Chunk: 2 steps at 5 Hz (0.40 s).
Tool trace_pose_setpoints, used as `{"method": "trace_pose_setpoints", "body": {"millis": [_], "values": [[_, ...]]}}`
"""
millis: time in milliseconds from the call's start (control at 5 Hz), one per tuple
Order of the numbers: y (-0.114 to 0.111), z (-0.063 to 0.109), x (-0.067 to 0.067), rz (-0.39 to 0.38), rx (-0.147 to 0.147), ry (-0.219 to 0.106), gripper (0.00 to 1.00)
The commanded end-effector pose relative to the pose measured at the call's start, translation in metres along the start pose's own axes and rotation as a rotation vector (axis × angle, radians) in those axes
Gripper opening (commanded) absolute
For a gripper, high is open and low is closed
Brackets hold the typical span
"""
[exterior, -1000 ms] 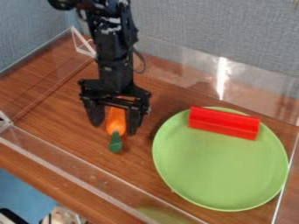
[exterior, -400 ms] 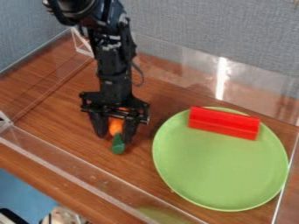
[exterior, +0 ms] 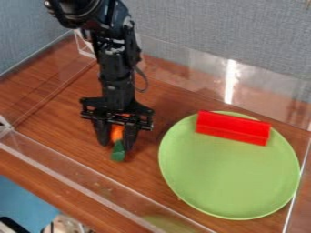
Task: Put the carrot on the green plate
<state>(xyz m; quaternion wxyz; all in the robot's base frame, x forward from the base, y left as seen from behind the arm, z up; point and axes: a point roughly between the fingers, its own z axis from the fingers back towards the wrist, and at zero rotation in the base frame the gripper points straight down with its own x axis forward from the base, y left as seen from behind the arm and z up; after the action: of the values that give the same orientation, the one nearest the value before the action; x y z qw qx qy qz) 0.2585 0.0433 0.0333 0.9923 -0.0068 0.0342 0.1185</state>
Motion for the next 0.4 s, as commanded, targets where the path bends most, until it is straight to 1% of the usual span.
{"method": "trace_pose_setpoints", "body": {"millis": [0, 200], "values": [[-0.0058, 0.0247, 0.0023, -0.01, 0.008, -0.073, 0.0], [-0.0086, 0.0297, 0.0037, -0.008, 0.009, -0.093, 0.0]]}}
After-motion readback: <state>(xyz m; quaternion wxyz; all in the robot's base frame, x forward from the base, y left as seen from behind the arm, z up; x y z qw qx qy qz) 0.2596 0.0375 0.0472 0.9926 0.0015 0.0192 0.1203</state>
